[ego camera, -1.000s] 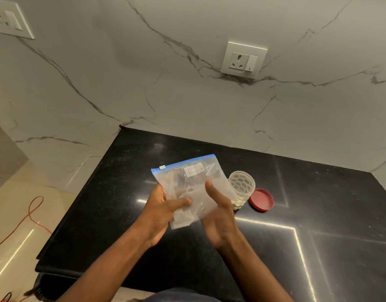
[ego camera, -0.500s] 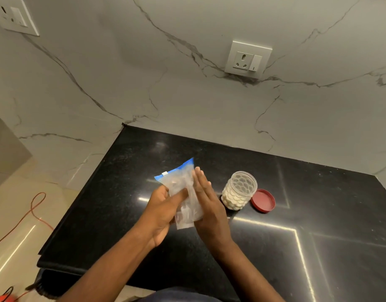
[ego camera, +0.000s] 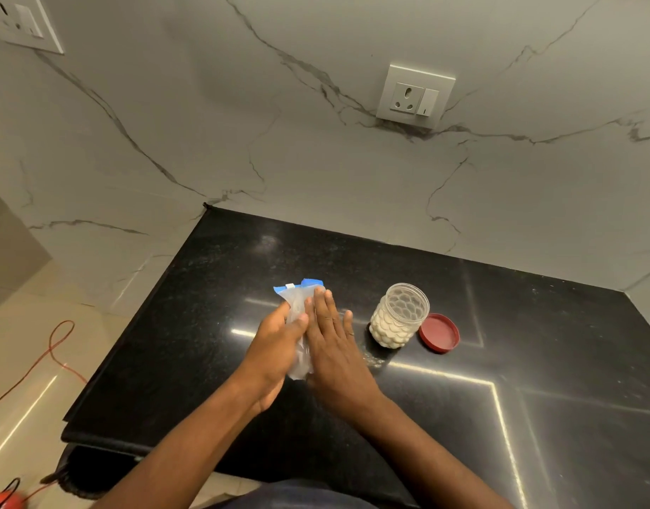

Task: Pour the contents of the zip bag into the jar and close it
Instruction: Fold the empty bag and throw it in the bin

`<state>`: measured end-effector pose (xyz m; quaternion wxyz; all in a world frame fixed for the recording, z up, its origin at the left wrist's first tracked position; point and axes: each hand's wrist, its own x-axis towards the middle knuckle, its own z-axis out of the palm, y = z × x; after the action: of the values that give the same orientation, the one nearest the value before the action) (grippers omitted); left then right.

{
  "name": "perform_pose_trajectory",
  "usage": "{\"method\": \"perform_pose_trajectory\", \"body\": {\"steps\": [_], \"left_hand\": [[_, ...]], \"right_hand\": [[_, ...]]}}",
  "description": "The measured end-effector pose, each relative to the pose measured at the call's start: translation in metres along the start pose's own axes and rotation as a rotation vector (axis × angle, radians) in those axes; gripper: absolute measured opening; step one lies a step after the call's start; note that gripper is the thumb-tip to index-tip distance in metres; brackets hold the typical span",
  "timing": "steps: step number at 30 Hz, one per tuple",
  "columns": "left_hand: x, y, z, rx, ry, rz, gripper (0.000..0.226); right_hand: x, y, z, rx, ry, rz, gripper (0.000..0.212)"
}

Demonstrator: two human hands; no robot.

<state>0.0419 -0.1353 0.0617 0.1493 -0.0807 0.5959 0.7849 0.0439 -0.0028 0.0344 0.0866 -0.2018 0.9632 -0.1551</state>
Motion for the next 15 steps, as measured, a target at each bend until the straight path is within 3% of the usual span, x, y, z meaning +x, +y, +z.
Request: {"method": "perform_pose_trajectory", "body": {"steps": [2, 4, 7, 9, 12, 15], "left_hand": [[0.001, -0.001, -0.004, -0.067, 0.072, -0.043, 0.033], [0.002, 0.002, -0.007, -0.098, 0.109, -0.071, 0.031], [0.004, 0.009, -0.016, -0.063, 0.072, -0.063, 0.027], [0.004, 0.012, -0.019, -0.008, -0.034, -0.074, 0.025], [0.006, 0.010, -0.016, 0.097, -0.125, -0.123, 0.028], [0.009, 0.009, -0.022, 0.051, -0.204, -0.200, 0.061]], "right_hand": [[-0.010, 0.006, -0.005, 0.270, -0.075, -0.083, 0.103], [-0.023, 0.006, -0.010, 0.649, -0.052, -0.084, 0.102], [-0.021, 0.009, -0.019, 1.212, 0.192, 0.163, 0.094], [-0.009, 0.019, -0.028, 1.488, 0.100, 0.275, 0.086], [-0.001, 0.024, -0.036, 1.622, -0.050, 0.250, 0.041], [0.002, 0.021, -0.033, 1.598, 0.088, 0.345, 0.032]]}}
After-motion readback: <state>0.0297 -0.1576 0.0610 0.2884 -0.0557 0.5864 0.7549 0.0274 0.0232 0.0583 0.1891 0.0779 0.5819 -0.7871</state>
